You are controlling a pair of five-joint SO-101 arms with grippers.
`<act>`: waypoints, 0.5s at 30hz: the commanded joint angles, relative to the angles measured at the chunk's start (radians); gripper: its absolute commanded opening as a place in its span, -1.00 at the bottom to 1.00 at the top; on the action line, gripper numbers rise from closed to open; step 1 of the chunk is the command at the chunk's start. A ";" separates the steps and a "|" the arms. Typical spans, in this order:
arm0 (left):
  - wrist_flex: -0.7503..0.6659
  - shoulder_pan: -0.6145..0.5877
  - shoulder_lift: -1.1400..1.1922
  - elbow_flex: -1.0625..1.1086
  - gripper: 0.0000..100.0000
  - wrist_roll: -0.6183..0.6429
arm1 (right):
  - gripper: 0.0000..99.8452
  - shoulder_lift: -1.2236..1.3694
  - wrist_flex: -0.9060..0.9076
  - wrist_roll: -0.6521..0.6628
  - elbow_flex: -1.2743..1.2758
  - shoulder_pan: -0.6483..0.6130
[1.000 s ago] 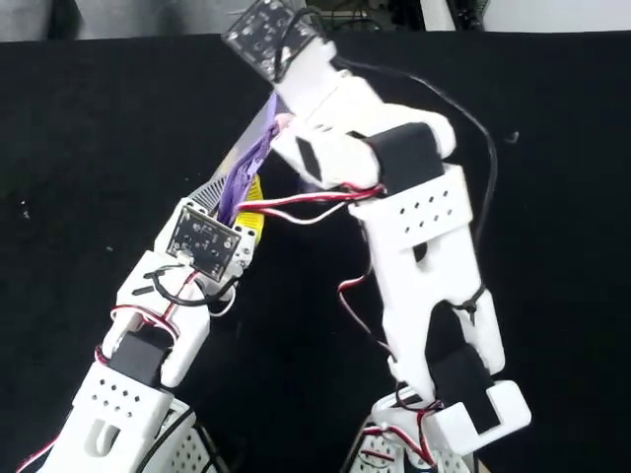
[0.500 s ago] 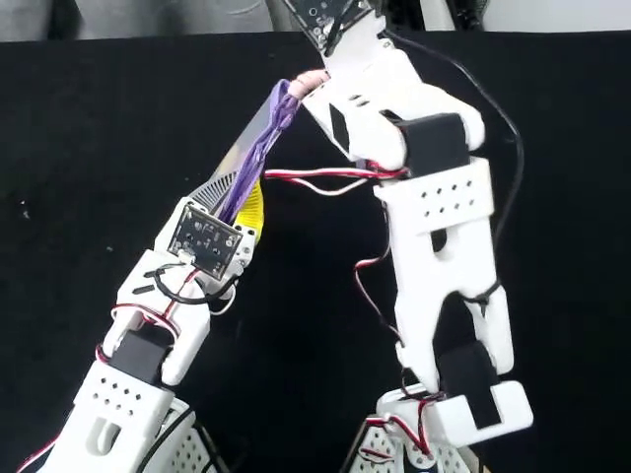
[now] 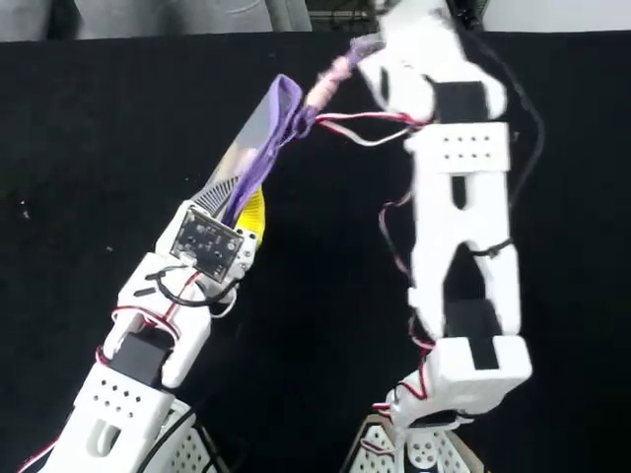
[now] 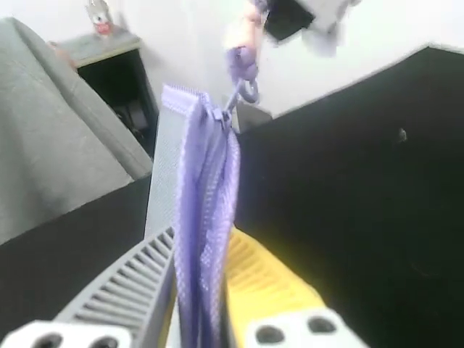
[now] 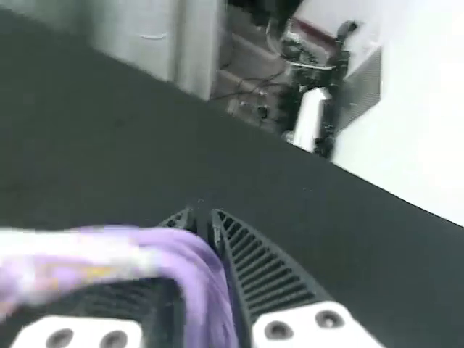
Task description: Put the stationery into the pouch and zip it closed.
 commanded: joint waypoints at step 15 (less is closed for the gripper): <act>0.011 -0.038 0.006 0.036 -0.95 -0.011 | -0.98 -0.004 -0.126 -0.014 -0.038 0.138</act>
